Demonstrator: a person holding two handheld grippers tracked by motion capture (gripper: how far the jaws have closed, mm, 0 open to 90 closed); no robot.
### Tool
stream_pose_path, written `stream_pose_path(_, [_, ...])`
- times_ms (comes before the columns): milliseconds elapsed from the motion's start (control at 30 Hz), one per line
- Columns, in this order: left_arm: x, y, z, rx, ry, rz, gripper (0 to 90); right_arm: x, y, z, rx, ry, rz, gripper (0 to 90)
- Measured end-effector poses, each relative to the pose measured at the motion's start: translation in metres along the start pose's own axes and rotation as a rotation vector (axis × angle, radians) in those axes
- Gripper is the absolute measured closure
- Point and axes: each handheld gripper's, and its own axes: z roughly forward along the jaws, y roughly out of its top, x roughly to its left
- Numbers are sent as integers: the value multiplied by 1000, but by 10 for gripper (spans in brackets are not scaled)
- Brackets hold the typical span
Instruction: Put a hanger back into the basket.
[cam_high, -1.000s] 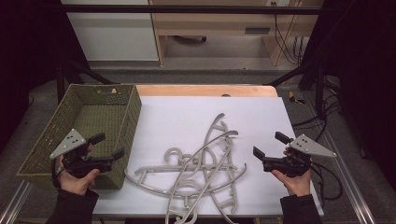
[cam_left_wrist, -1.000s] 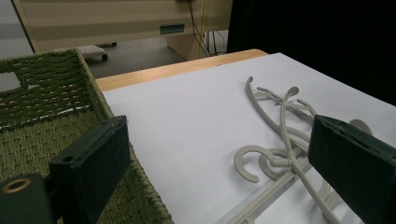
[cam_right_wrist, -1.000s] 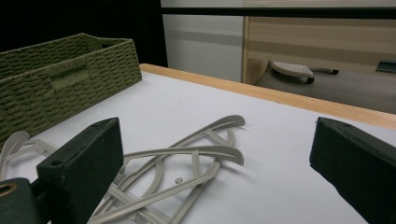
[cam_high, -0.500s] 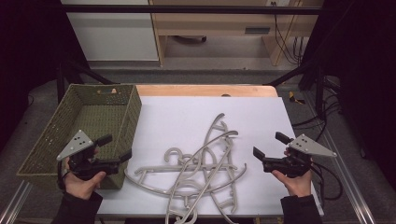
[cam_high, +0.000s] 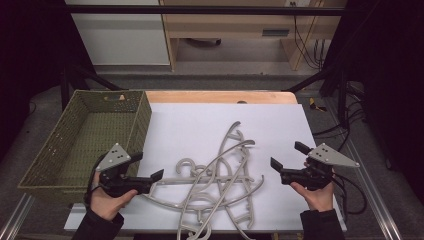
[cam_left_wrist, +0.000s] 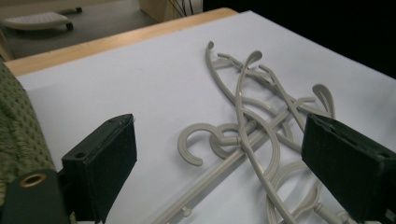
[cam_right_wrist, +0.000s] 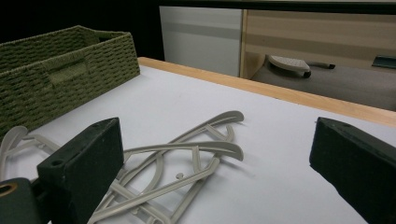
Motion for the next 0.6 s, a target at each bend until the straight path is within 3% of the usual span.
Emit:
stream_pose_path(333, [-18, 8, 38, 191, -21, 20, 169, 3, 0, 4, 31, 9, -3, 35])
stream_pose_path(367, [-21, 7, 45, 233, -25, 22, 174, 3, 0, 4, 34, 10, -6, 34])
stream_pose_path(400, [-21, 7, 45, 233, -25, 22, 181, 3, 0, 4, 35, 10, -7, 35])
stream_pose_path(500, [-26, 4, 56, 309, -38, 26, 219, 4, 0, 5, 37, 12, -2, 35])
stream_pose_path(600, [-30, 2, 61, 348, -49, 25, 250, 4, 0, 5, 42, 13, -4, 35])
